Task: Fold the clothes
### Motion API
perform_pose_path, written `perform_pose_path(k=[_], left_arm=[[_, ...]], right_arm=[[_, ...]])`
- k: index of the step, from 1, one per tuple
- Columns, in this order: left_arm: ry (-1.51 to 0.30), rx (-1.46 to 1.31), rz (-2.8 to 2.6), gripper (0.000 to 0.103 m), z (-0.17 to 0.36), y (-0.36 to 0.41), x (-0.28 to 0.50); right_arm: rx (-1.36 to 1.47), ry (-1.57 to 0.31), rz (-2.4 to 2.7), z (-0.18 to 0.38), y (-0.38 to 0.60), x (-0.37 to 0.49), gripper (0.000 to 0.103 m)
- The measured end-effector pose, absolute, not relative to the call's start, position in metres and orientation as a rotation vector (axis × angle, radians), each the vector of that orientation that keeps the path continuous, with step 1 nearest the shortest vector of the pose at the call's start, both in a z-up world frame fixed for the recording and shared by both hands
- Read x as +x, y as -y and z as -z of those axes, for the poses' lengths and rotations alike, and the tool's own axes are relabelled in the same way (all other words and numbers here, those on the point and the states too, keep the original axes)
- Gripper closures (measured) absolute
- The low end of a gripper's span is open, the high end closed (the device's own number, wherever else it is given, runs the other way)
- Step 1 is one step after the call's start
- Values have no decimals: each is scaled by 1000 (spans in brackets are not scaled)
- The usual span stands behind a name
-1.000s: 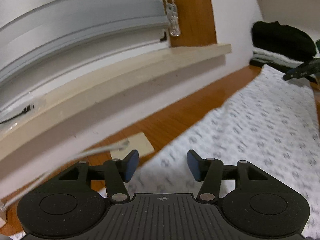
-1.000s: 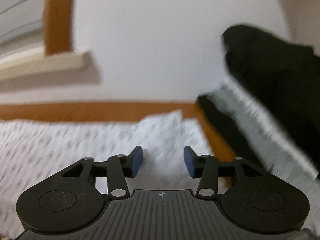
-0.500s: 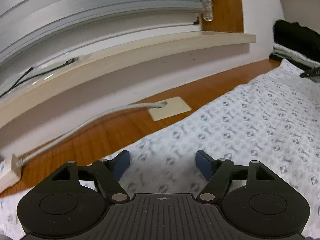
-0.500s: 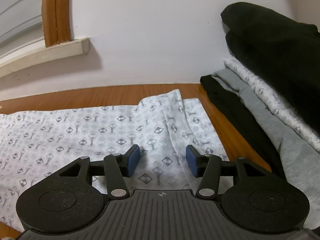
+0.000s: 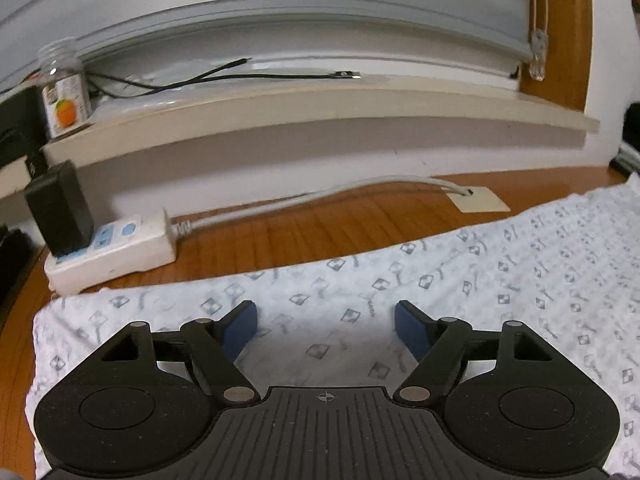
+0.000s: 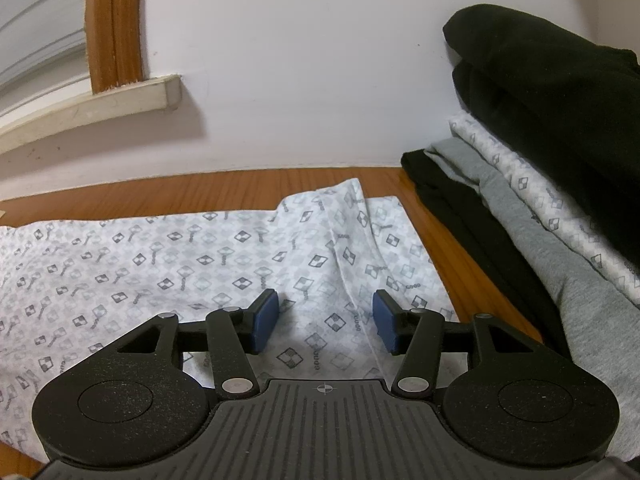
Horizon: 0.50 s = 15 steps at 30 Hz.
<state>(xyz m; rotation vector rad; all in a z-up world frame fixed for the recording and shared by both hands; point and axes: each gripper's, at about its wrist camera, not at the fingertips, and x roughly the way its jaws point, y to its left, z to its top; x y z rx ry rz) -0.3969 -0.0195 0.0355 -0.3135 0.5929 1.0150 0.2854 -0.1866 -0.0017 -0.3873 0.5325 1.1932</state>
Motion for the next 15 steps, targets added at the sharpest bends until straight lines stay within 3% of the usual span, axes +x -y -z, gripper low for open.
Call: perform_pose_path(k=[10, 15], left_arm=[[-617, -275, -990, 24, -33, 28, -384], [-629, -234, -922, 24, -39, 21, -333]], right_arm=[[-402, -536, -1213, 1, 193, 301, 52], [-390, -536, -1186, 2, 191, 315, 52]])
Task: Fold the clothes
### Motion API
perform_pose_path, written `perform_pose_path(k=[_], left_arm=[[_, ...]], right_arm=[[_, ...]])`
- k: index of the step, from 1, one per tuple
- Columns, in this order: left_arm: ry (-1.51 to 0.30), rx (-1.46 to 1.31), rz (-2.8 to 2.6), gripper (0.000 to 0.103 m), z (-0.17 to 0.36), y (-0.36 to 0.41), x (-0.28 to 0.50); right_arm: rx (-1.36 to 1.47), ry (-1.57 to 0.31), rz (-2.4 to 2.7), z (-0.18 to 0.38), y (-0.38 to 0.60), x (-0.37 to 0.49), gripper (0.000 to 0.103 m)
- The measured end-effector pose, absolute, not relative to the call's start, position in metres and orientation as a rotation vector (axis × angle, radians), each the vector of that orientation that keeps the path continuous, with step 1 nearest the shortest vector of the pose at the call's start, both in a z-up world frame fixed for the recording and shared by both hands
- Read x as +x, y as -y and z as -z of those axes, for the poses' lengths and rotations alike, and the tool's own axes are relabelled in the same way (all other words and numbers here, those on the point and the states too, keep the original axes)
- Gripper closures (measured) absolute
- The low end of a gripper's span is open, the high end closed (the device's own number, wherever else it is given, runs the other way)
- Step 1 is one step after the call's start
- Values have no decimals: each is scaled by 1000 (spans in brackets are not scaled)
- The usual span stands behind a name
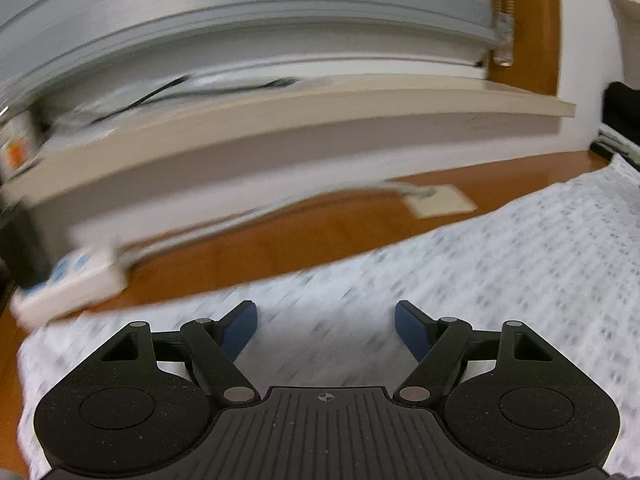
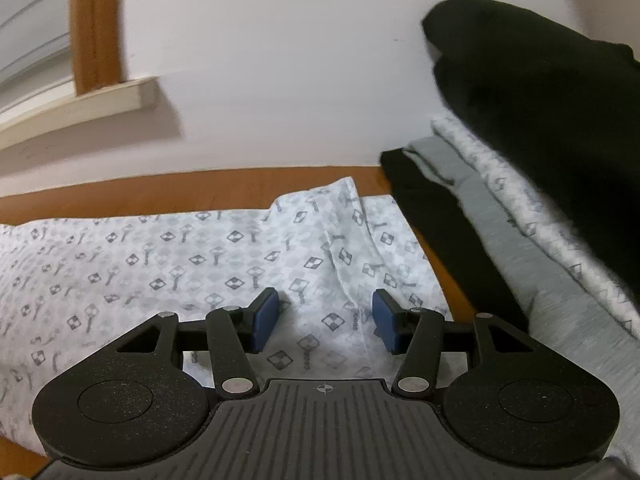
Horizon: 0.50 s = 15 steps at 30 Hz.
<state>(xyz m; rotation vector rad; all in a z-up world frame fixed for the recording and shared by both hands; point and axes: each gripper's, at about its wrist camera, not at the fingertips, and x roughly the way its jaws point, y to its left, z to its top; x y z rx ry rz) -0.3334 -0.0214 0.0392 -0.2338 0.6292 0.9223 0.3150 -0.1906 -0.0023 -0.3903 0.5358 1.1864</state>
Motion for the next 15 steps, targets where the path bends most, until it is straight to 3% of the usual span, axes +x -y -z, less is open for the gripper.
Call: perform_pose_path(k=[4, 7, 9, 12, 15], left_arm=[[-658, -196, -827, 33, -42, 13, -287], [-699, -171, -743, 55, -39, 7, -256], [-729, -148, -709, 62, -34, 6, -243], [-727, -150, -665, 99, -32, 1, -240], [-717, -160, -682, 102, -32, -2, -241]], right_arm=[[-385, -536, -1188, 3, 189, 320, 51], [-385, -535, -1189, 3, 190, 321, 51], [-386, -534, -1189, 3, 190, 320, 51], [-388, -533, -1187, 3, 190, 320, 51], [-387, -533, -1185, 4, 191, 318, 51]])
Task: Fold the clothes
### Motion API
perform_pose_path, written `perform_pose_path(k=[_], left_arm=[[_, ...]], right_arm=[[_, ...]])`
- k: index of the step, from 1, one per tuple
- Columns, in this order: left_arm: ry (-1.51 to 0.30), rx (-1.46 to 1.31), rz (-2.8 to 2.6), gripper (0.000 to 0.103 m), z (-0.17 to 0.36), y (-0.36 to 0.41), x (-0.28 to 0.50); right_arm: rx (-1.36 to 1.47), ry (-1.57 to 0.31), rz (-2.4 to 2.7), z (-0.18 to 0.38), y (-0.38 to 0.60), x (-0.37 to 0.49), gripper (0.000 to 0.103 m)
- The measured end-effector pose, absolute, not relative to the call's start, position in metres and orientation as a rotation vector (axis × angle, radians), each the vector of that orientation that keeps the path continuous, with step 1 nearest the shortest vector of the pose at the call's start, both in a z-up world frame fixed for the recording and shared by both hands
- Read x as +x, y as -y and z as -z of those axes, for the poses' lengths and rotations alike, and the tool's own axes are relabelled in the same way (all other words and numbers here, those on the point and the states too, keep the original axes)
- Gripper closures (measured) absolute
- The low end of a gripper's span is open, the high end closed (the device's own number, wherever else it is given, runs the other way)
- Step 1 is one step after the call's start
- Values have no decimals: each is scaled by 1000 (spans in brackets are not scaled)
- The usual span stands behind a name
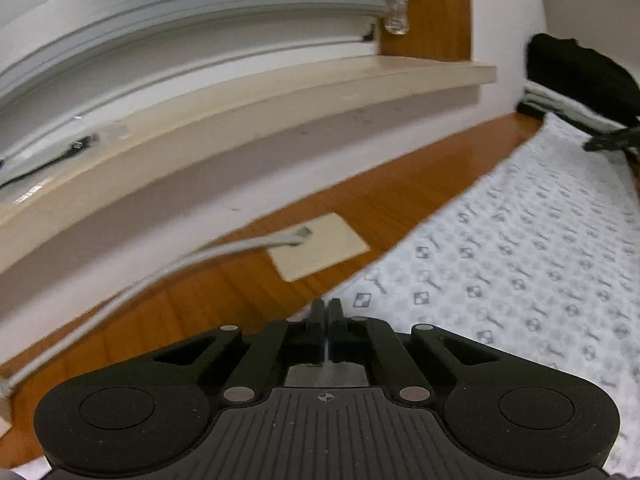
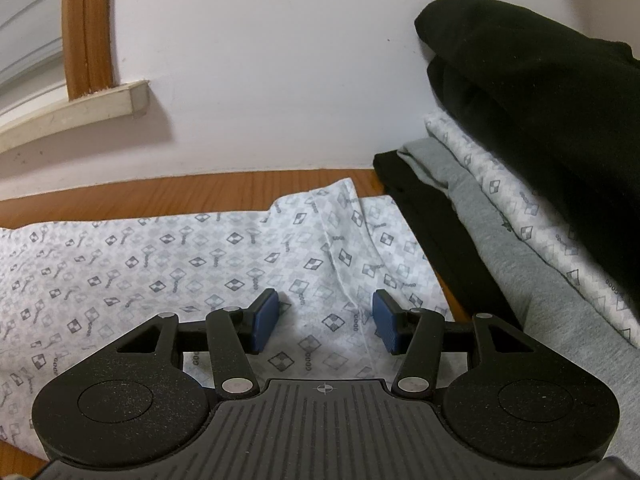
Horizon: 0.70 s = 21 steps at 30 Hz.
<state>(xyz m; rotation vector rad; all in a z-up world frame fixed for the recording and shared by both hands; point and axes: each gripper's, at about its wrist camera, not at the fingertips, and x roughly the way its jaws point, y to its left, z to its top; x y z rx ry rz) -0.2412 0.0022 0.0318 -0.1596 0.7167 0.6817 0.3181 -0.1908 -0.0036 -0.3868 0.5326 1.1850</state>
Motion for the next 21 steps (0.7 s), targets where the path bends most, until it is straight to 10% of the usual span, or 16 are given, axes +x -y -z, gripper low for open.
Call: perform_pose_path(k=[6, 11, 21], left_arm=[[-709, -173, -706, 99, -34, -4, -236], [-678, -182, -743, 51, -46, 3, -227], [-564, -287, -641, 41, -47, 20, -206]], right_arm=[[-386, -533, -1185, 3, 191, 318, 51], [-387, -531, -1186, 3, 191, 318, 51], [-388, -530, -1191, 3, 191, 318, 50]])
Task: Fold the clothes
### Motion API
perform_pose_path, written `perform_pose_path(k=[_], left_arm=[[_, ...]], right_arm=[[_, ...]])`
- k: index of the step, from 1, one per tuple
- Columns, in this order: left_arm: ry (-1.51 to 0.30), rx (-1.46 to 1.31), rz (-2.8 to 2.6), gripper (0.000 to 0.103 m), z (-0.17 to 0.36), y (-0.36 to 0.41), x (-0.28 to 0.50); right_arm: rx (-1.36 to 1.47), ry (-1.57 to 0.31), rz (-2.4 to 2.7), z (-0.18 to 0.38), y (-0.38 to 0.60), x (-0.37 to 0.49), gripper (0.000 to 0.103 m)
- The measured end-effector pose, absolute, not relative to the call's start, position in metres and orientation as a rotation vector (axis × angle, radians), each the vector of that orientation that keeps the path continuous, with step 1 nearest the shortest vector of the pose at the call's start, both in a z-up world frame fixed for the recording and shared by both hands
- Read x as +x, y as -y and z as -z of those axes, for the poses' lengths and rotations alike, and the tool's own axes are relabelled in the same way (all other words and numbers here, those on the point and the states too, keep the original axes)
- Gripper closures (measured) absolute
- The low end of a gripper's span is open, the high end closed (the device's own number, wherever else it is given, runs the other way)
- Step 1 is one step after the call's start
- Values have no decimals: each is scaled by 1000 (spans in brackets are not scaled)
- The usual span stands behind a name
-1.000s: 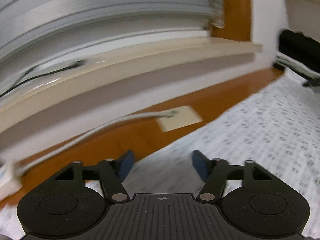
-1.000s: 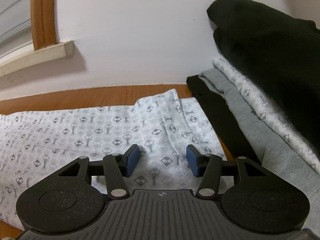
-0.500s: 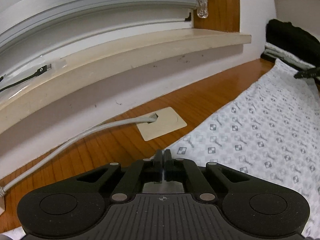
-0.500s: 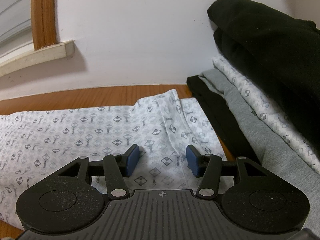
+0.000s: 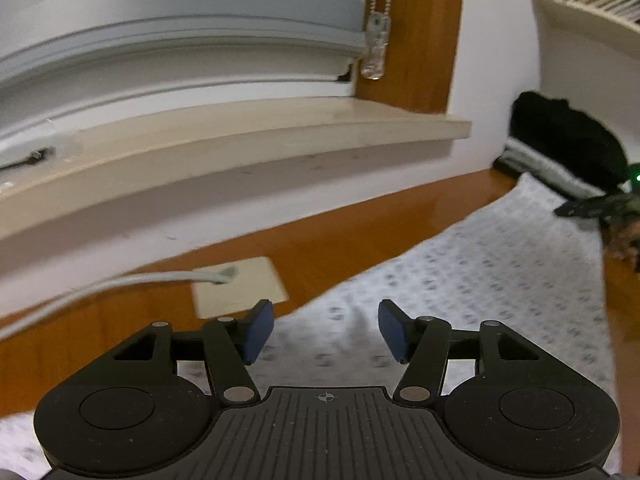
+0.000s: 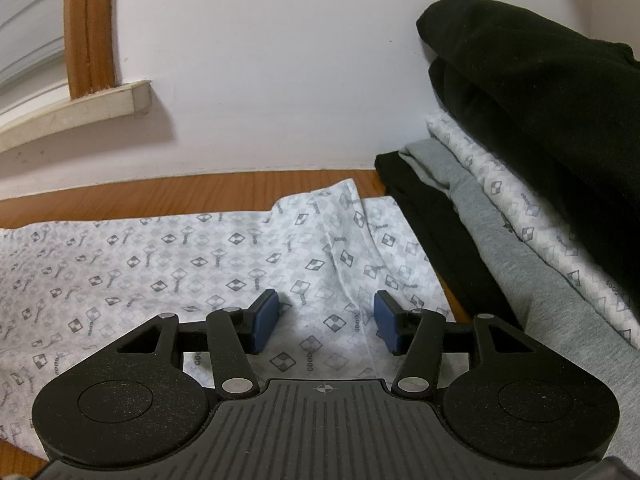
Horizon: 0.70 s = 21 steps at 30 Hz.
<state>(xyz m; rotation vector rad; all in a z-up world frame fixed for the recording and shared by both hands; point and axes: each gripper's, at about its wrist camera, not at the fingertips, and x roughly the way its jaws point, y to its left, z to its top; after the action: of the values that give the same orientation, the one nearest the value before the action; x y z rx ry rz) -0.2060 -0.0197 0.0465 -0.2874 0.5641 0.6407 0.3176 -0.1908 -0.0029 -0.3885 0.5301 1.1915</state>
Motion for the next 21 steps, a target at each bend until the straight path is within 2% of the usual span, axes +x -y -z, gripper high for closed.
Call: perform_pose_path(k=[9, 11, 13, 18, 19, 21], left_arm=[[-547, -334, -560, 32, -28, 26, -194], [-557, -322, -559, 24, -26, 27, -191], [-567, -313, -558, 23, -24, 29, -189], [-577, -339, -565, 14, -21, 25, -188], [-581, -333, -566, 4, -21, 26, -187], [-583, -311, -564, 0, -22, 29, -185]], right_arm=[[-395, -523, -1182, 3, 190, 315, 49], [-396, -520, -1173, 3, 190, 314, 49], [-389, -515, -1156, 2, 191, 312, 44], [-270, -532, -1072, -6, 220, 308, 41], [-239, -532, -1055, -9, 229, 307, 41], [-167, -543, -1026, -14, 249, 310, 41]])
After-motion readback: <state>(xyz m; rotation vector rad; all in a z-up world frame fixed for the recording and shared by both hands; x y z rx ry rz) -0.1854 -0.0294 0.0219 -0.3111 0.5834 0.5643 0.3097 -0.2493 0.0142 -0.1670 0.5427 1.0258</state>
